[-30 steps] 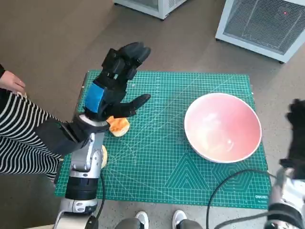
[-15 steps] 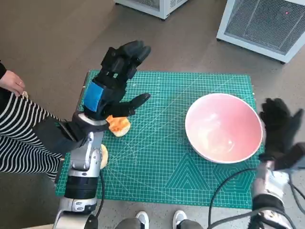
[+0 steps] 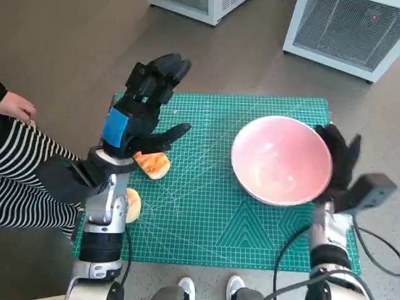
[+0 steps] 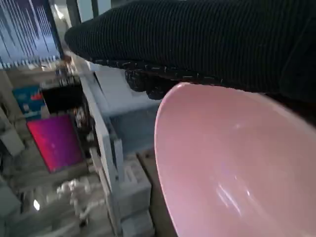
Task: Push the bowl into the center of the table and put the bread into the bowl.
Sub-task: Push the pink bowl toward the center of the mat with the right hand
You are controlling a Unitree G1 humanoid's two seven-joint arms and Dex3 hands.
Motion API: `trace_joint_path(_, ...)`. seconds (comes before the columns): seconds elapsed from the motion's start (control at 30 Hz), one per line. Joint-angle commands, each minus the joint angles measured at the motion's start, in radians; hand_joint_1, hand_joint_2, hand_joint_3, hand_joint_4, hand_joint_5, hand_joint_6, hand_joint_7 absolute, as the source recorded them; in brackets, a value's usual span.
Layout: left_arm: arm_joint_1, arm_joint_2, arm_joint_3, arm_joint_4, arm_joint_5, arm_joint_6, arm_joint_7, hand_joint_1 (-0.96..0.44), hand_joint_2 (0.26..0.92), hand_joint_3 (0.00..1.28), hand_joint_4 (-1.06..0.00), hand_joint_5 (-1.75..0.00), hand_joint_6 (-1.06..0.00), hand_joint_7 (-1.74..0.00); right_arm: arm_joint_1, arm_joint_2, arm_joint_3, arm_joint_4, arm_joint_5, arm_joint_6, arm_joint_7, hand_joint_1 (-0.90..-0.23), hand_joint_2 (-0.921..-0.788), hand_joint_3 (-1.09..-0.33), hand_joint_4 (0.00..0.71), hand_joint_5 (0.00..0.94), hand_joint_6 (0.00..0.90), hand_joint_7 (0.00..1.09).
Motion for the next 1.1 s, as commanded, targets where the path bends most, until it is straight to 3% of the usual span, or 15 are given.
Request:
trace_joint_path(0.03, 0.015, 0.010, 0.007, -0.022, 0.009, 0.010, 0.013, -0.27, 0.880, 0.25, -0.15, -0.16, 0.00, -0.70, -0.009, 0.027, 0.010, 0.020, 0.005, 0.031, 0.021, -0.581, -0.921, -0.864, 0.078, 0.000, 0.026, 0.38)
trace_joint_path(0.63, 0.059, 0.009, 0.010, -0.077, 0.016, 0.035, 0.060, -0.28, 0.919, 0.14, -0.22, -0.08, -0.01, -0.72, -0.082, 0.100, 0.008, 0.039, 0.030, 0.069, 0.049, -0.601, -0.921, -0.864, 0.062, 0.000, 0.009, 0.37)
trace_joint_path(1.1, 0.067, 0.003, 0.010, -0.076, 0.027, 0.025, 0.075, -0.28, 0.921, 0.14, -0.23, -0.07, -0.02, -0.70, -0.120, 0.114, 0.025, 0.056, 0.018, 0.087, 0.030, -0.591, -0.921, -0.872, 0.063, 0.004, 0.005, 0.36)
